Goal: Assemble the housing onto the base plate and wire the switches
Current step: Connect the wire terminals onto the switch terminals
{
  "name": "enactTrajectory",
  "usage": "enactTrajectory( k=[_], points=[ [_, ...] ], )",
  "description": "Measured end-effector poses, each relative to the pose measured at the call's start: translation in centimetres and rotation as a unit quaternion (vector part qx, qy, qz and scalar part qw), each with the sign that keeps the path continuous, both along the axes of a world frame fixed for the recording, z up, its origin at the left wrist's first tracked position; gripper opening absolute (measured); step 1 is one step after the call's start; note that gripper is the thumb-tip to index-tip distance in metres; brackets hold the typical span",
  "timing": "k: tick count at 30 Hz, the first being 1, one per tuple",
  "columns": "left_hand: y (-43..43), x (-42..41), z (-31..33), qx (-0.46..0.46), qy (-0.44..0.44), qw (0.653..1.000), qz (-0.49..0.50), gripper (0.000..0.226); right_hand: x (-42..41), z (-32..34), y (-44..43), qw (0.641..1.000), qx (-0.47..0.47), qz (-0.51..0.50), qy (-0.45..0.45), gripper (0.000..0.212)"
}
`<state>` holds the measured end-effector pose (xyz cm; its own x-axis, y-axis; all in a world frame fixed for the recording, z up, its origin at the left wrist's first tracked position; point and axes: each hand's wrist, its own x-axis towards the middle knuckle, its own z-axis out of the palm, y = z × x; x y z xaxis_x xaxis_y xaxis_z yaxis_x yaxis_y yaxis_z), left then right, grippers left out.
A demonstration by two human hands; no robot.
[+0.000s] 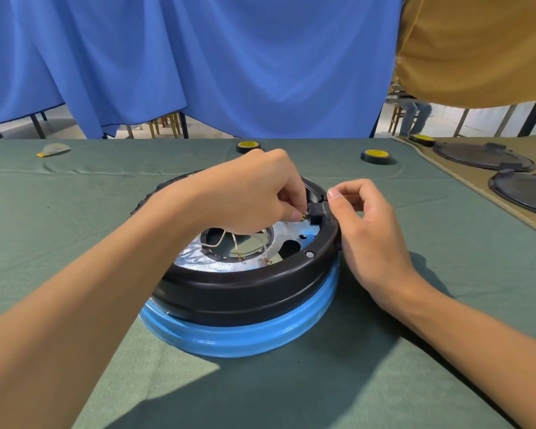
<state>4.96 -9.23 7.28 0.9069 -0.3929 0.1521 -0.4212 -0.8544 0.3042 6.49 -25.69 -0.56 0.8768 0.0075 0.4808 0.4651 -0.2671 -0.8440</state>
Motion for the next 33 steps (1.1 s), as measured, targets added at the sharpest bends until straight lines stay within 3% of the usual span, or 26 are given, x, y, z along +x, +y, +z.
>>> enactTrajectory(
  k=[18, 33],
  points=[
    [-0.5, -0.3, -0.1, -0.004, -0.05, 0.998, 0.025, 0.005, 0.0, -0.1, 0.2, 1.0, 0.0, -0.003, -0.007, 0.014],
    [-0.8, -0.3, -0.2, -0.02, -0.053, 0.998, 0.011, 0.004, 0.0, 0.6, 0.5, 0.989, 0.091, 0.06, 0.104, 0.005]
  ],
)
